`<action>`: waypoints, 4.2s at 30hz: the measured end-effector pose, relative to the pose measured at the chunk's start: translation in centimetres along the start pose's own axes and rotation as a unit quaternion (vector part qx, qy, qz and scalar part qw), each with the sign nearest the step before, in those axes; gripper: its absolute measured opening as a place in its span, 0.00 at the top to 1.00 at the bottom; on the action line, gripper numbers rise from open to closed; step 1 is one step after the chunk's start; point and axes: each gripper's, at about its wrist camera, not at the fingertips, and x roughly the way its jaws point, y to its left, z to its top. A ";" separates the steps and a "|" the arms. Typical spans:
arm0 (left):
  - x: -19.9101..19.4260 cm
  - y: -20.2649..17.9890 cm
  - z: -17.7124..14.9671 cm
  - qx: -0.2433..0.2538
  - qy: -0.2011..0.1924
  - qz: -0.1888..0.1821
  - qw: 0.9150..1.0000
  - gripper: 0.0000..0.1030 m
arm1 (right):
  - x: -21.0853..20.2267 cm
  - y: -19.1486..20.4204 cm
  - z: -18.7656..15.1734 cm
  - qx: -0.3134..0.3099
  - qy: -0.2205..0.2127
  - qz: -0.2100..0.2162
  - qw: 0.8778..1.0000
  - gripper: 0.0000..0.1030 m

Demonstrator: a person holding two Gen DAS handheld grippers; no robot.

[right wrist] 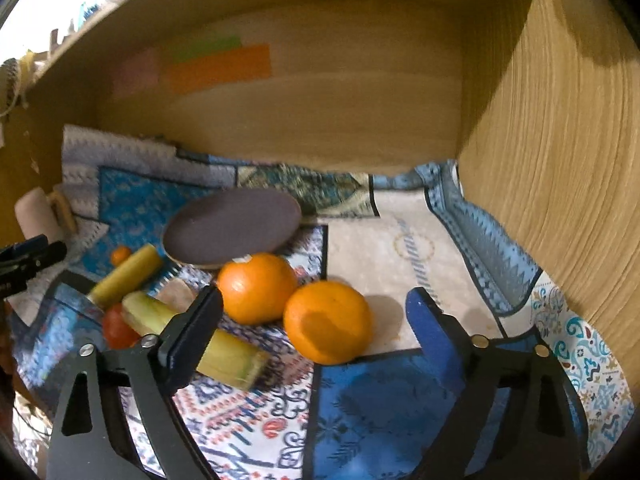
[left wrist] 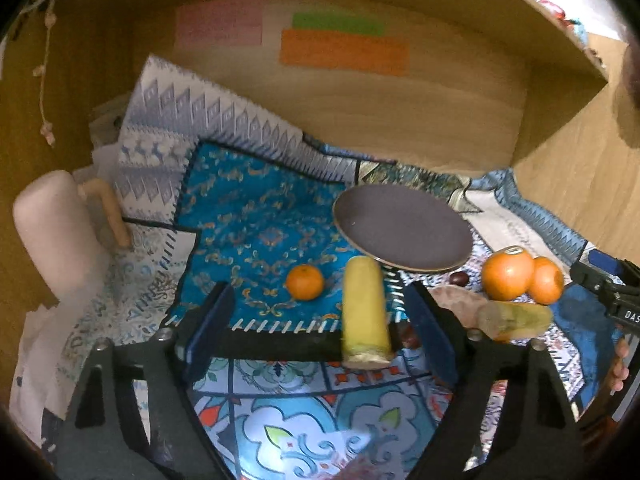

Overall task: Organize fruits
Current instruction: 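Grasp the small tangerine with the left tool while the right tool grasps a large orange, then carry both fruits onto the dark plate and open both tools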

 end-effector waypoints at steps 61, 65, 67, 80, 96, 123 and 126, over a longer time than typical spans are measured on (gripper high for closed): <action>4.0 -1.0 7.5 0.035 0.033 -0.039 0.998 0.66 | 2.3 -0.1 7.5 -0.030 -0.023 0.049 0.998 0.38; 3.8 -1.7 8.3 0.039 0.022 -0.039 0.998 0.66 | 2.8 1.2 8.5 -0.046 -0.028 0.066 0.996 0.38; 3.7 -1.9 8.8 0.039 0.013 -0.038 0.998 0.66 | 3.4 1.9 8.8 -0.054 -0.030 0.073 0.995 0.38; 6.8 -2.7 11.6 0.035 0.012 -0.037 0.999 0.66 | 7.6 4.6 11.5 -0.095 -0.020 0.089 0.991 0.38; 14.4 -3.3 12.3 0.049 0.080 -0.037 0.995 0.66 | 14.6 5.0 13.3 -0.128 0.049 0.093 0.986 0.38; 23.1 -4.7 10.7 0.075 0.191 -0.078 0.976 0.51 | 22.3 4.8 11.6 -0.160 0.180 0.104 0.965 0.37; 22.4 -4.9 11.1 0.077 0.172 -0.063 0.980 0.29 | 21.9 5.0 11.7 -0.161 0.180 0.117 0.963 0.34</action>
